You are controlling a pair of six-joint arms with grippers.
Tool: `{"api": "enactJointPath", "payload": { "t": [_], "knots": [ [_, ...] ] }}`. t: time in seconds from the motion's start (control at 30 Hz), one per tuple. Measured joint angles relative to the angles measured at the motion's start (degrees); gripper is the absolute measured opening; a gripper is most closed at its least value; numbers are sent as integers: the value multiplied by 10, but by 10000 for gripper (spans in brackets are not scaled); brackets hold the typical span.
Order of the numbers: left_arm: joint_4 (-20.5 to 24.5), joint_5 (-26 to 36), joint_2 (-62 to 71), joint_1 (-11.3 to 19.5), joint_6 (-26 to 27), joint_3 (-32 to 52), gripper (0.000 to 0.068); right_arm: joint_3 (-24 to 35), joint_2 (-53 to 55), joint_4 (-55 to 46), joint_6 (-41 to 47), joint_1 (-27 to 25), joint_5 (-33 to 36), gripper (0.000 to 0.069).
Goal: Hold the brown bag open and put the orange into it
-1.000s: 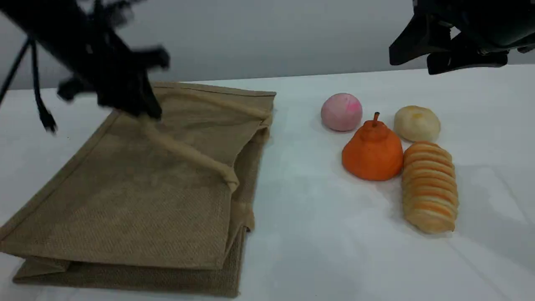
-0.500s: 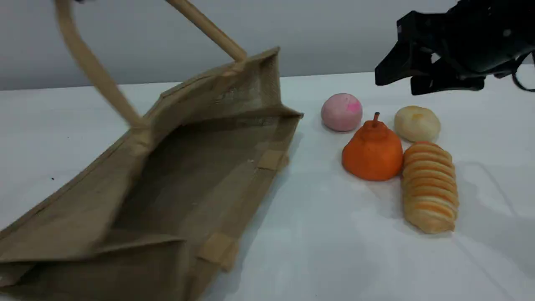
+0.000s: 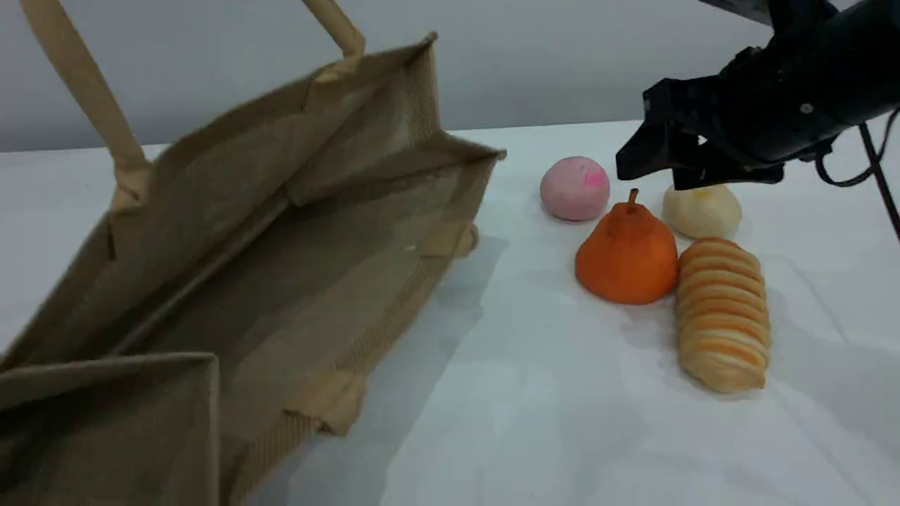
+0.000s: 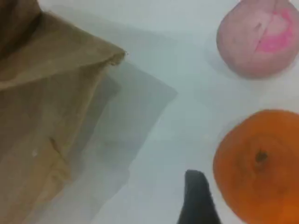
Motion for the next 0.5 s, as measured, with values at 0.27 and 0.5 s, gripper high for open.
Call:
{"api": "enactJointPath", "payload": {
  "t": [0.27, 0.5],
  "knots": [
    [-4, 2, 0, 0, -5, 0, 87, -19, 42, 0, 0, 0, 0, 409],
    [-10, 2, 0, 0, -6, 0, 87, -40, 73, -1, 0, 0, -15, 409]
  ]
}}
